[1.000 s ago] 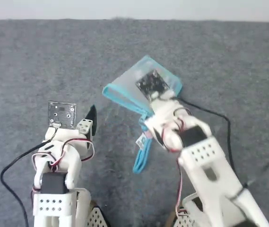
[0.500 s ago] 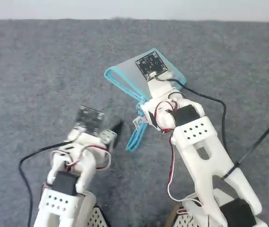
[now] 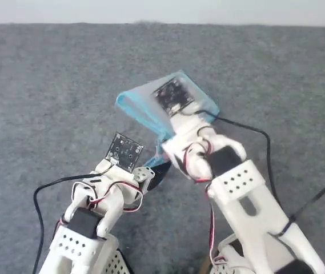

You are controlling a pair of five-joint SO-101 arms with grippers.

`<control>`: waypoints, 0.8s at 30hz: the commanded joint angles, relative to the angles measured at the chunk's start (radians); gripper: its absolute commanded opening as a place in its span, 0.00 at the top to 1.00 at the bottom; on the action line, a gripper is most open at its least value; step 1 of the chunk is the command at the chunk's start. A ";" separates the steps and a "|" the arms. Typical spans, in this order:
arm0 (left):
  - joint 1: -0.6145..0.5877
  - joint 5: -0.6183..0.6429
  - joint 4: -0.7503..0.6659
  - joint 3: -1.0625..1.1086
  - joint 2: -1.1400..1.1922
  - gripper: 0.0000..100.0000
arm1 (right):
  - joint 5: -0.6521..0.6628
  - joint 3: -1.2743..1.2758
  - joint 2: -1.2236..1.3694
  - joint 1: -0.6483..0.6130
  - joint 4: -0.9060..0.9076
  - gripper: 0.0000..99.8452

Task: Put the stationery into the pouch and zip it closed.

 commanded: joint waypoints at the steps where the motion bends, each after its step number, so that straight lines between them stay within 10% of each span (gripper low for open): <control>1: 0.003 -0.005 -0.051 -0.008 0.003 0.71 | 0.028 0.020 -0.082 -0.064 0.008 0.99; 24: -0.084 -0.080 -0.089 0.005 -0.003 0.99 | 0.118 0.115 -0.117 0.125 0.008 0.99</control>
